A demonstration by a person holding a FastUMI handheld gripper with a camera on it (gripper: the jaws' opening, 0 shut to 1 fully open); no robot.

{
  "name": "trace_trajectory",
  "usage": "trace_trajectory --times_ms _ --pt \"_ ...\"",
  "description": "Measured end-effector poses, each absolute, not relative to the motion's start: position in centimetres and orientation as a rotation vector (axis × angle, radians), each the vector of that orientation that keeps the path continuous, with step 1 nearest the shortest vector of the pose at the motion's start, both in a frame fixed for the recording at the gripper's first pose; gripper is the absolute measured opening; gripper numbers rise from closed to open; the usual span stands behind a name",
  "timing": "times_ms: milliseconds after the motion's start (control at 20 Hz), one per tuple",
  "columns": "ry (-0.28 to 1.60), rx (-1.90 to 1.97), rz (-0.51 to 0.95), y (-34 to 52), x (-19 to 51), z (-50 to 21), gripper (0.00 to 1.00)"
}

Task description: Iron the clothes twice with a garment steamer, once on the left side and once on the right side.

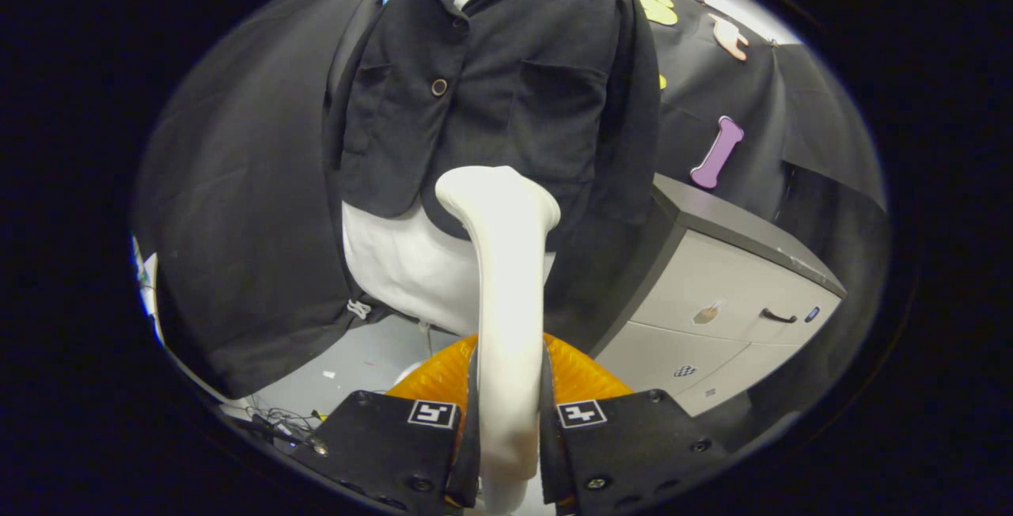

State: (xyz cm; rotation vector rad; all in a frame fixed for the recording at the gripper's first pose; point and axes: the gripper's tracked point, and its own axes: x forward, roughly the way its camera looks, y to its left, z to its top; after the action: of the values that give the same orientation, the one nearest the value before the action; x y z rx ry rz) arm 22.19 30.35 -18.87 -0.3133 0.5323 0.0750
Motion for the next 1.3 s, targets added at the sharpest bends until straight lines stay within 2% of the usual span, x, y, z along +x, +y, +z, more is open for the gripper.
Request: trace_trajectory --times_ms 250,400,850,1300 --pt "0.557 -0.290 0.077 30.2 22.1 -19.4 0.33" --pt "0.513 -0.267 0.086 31.5 22.3 -16.8 0.33" --pt "0.138 -0.143 0.243 41.6 25.7 2.3 0.33" --pt "-0.243 -0.112 0.317 48.4 30.1 18.5 0.33"
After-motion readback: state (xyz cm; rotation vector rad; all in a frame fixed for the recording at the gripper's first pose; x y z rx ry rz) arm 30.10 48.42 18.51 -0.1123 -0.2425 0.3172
